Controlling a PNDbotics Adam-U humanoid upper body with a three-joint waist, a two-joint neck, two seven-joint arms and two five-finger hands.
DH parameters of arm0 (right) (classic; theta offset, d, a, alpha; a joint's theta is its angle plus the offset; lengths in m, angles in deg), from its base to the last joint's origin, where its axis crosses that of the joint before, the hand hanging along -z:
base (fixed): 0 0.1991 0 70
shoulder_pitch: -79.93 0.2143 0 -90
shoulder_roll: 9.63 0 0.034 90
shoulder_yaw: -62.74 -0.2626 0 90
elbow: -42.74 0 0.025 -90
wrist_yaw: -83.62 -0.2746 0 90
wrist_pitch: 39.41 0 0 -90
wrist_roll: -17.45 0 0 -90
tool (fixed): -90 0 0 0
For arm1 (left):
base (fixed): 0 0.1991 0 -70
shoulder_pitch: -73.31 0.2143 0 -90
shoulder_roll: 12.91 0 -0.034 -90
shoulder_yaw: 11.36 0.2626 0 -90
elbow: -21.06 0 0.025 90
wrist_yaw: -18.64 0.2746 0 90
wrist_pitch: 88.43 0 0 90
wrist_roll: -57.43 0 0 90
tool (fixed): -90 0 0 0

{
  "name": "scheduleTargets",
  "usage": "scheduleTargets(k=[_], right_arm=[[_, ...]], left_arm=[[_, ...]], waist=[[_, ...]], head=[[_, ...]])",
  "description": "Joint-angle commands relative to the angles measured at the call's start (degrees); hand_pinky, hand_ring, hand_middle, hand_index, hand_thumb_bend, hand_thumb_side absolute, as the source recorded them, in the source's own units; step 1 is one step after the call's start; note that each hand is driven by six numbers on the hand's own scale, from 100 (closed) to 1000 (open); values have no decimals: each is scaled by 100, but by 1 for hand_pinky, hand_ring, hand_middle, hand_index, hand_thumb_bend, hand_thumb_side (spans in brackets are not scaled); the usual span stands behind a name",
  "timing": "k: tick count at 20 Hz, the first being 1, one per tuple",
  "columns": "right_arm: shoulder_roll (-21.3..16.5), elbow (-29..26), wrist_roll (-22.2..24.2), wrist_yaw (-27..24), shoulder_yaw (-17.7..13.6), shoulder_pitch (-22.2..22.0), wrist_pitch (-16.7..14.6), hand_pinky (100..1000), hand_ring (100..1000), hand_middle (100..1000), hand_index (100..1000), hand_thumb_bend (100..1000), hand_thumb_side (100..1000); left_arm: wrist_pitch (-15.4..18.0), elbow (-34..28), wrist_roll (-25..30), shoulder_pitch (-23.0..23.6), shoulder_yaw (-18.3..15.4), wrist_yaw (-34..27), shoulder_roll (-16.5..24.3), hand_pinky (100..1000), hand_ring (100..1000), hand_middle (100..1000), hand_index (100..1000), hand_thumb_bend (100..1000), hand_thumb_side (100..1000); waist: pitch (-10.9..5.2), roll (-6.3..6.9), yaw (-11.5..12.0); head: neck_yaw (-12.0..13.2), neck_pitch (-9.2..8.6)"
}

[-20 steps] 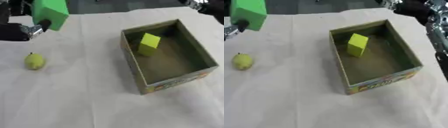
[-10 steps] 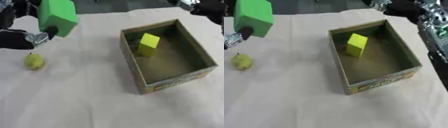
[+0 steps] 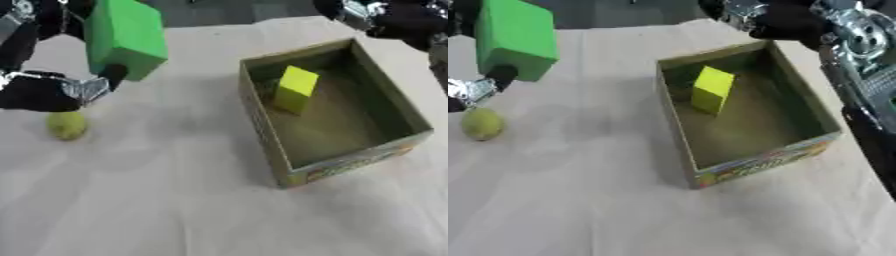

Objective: Pick up the objects with one hand, pass them to the other hand, and then place them into the box on the other side of the table.

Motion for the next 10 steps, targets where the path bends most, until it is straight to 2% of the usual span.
scheduleTargets(k=[1,5,10], right_arm=[[-65,-147,106,23,34,153,-18,962,759,779,857,422,446],[-59,-132,295,84,132,224,-11,957,763,784,864,425,461],[-25,-83,559,110,231,352,-9,954,767,790,867,431,466]], left_arm=[[124,-236,32,-78,26,283,185,722,567,471,563,100,100],[254,-374,40,-99,102,570,196,719,568,473,566,100,100],[342,-418,-62,-122,173,540,135,721,568,474,568,100,100]], waist=[[-251,54,-2],[-255,49,3],[-266,35,12]], head=[[0,8],[-1,12],[10,6]])
